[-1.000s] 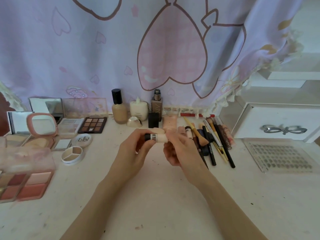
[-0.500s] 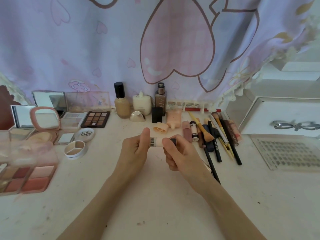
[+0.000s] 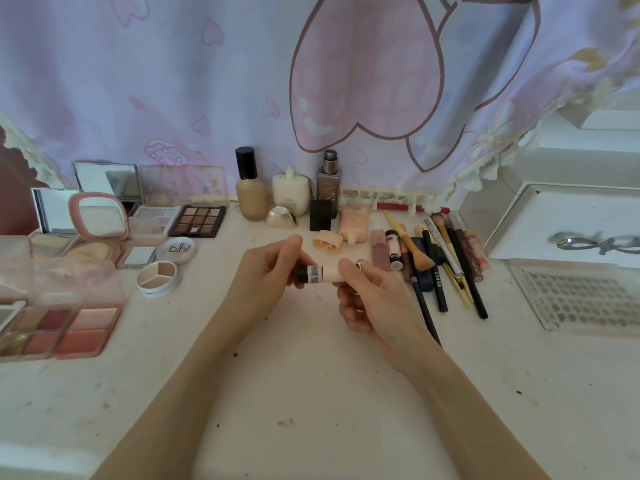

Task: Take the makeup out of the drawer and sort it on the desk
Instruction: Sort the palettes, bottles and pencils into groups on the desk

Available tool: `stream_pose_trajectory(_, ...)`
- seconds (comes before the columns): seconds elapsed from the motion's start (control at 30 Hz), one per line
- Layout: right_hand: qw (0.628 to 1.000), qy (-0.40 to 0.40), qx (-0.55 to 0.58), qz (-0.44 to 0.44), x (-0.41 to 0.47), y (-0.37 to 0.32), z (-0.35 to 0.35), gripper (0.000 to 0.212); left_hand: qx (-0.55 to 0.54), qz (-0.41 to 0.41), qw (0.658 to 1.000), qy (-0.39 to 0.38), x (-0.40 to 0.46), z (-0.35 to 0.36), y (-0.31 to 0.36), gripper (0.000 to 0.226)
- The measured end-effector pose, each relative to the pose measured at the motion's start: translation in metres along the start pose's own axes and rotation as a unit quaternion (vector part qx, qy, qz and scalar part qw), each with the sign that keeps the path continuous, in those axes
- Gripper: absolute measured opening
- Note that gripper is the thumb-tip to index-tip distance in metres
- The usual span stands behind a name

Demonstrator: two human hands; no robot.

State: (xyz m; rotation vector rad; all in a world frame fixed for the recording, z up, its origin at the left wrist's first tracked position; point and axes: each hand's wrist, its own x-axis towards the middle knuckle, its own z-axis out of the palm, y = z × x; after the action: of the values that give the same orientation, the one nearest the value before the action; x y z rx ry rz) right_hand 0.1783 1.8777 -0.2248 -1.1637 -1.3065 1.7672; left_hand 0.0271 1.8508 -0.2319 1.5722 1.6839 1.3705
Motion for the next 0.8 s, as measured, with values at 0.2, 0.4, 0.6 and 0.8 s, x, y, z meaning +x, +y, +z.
stream_pose_trajectory(0.2, 0.998, 0.025, 0.047, 0.030, 0.0009, -0.0001, -0.0034, 0.040, -0.086, 0.041, 0.985, -0.143, -0.0018, -0.0031, -0.0060, 0.024)
stream_pose_trajectory(0.4, 0.999, -0.037, 0.029, 0.015, 0.0017, 0.0036, 0.0007, 0.009, 0.026, -0.057, 0.997, -0.040, -0.0013, -0.0017, -0.0017, 0.038)
stream_pose_trajectory(0.6, 0.996, -0.003, 0.080, 0.041, 0.0039, 0.0032, -0.0008, 0.019, -0.102, -0.016, 0.985, -0.137, -0.0016, -0.0088, -0.0042, 0.021)
stream_pose_trajectory(0.8, 0.997, -0.012, 0.066, 0.042, 0.0046, 0.0042, -0.0009, 0.014, -0.045, -0.021, 0.997, -0.064, 0.0005, -0.0054, -0.0041, 0.009)
